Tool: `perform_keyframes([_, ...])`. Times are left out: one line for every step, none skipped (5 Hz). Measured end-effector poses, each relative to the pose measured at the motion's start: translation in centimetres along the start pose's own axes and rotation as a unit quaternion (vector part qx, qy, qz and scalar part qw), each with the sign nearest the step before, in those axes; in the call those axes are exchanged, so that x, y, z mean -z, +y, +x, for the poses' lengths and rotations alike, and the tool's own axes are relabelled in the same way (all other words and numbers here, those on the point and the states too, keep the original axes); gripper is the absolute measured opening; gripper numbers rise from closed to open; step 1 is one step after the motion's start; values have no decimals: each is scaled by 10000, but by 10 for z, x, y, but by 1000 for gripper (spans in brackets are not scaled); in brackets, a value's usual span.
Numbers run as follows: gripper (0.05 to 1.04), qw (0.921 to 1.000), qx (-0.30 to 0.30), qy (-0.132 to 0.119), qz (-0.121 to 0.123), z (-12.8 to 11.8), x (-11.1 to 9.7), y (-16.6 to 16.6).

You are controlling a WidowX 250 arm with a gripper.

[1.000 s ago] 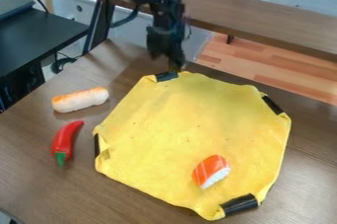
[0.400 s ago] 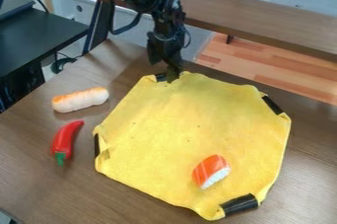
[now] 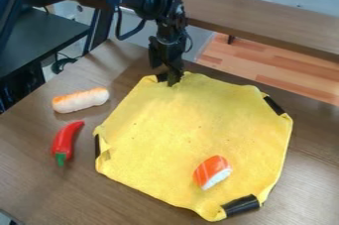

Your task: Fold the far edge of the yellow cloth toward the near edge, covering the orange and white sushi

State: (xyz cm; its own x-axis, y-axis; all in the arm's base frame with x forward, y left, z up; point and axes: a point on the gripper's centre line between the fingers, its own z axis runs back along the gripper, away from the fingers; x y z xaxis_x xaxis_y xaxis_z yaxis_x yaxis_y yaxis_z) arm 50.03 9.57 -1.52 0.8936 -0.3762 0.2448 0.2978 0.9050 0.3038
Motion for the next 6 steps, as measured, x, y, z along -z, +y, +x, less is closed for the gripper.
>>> perform_keyframes([992,9999,-33,91,-66,1,7,-1])
perform_keyframes([872,9997,-19,144,-181,3,11,-3])
perform_keyframes([620,9992,-9,100,-376,5,12,-7])
perform_keyframes([332,9990,32,57,-448,1,13,-10])
perform_keyframes([129,9983,171,-104,-539,-8,3,-19])
perform_keyframes([63,9973,258,-415,-542,-8,-20,-24])
